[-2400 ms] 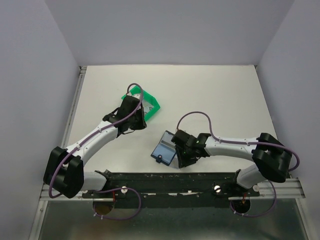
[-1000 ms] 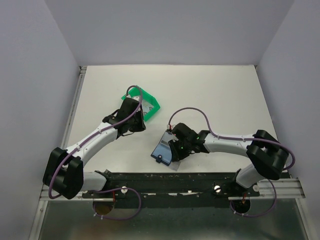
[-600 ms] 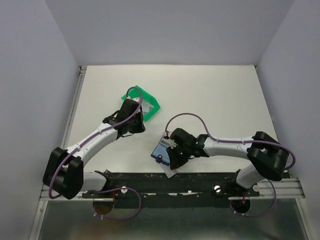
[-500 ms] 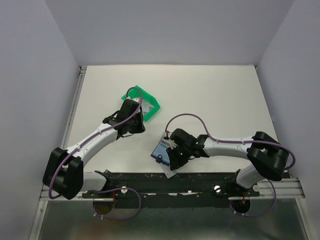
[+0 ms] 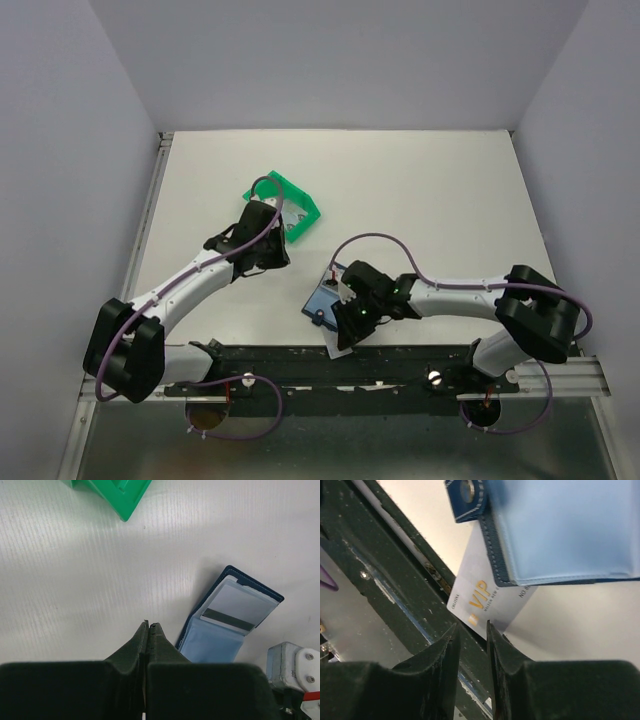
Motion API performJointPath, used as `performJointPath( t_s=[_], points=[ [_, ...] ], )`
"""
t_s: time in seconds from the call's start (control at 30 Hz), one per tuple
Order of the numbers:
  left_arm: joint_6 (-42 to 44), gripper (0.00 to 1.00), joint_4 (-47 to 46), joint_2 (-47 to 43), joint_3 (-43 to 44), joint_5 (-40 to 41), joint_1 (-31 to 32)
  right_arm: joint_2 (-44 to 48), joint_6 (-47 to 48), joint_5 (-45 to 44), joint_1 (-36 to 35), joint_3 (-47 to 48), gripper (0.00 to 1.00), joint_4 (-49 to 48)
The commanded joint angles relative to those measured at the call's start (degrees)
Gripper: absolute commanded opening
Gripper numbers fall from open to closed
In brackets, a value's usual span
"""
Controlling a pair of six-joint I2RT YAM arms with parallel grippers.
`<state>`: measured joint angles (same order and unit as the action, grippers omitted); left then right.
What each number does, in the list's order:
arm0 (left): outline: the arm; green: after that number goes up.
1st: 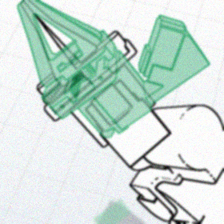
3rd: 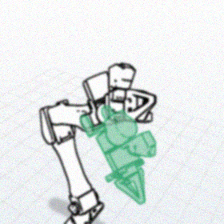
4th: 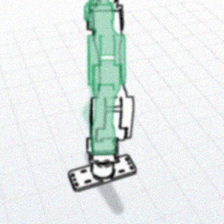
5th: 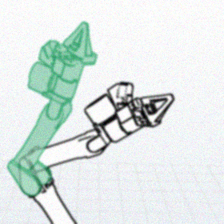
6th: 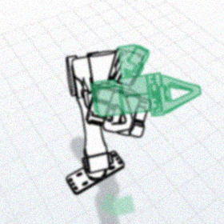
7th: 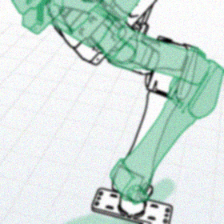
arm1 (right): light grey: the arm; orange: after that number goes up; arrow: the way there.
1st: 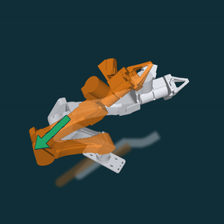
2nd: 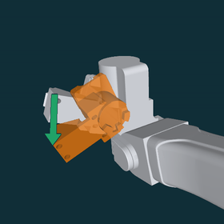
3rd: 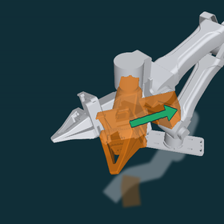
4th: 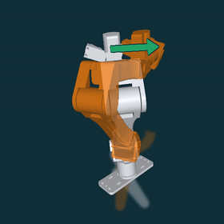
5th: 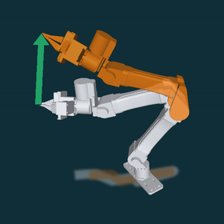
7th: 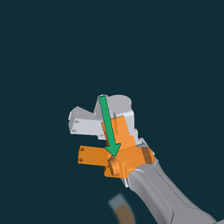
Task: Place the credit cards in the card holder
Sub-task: Move the credit card to the corner of the board, then pick up the credit card at the corner of the board.
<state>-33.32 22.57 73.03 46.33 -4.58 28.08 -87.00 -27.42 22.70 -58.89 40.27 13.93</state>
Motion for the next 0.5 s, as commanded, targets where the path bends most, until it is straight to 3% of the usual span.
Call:
performJointPath(
  t_s=[0.0,0.13,0.3,0.47],
  points=[
    [-0.69,0.03,-0.51,-2.1,-0.97,-0.08,-0.39,-0.54,-1.49,2.97,-1.31,-0.02,0.35,-2.94],
    [-0.69,0.03,-0.59,-2.2,-1.33,-0.17,-0.3,1.04,-2.72,3.32,-1.49,-1.16,0.36,-4.44],
    [-1.31,0.03,-1.03,-2.46,-1.59,-0.69,-0.3,7.8,-6.14,-6.07,-1.4,-3.97,0.39,0.65],
    [-1.92,0.03,-2.18,-2.81,-2.2,-1.48,-0.13,11.67,-13.52,-8.2,-1.49,-8.71,0.57,0.75]
  ],
)
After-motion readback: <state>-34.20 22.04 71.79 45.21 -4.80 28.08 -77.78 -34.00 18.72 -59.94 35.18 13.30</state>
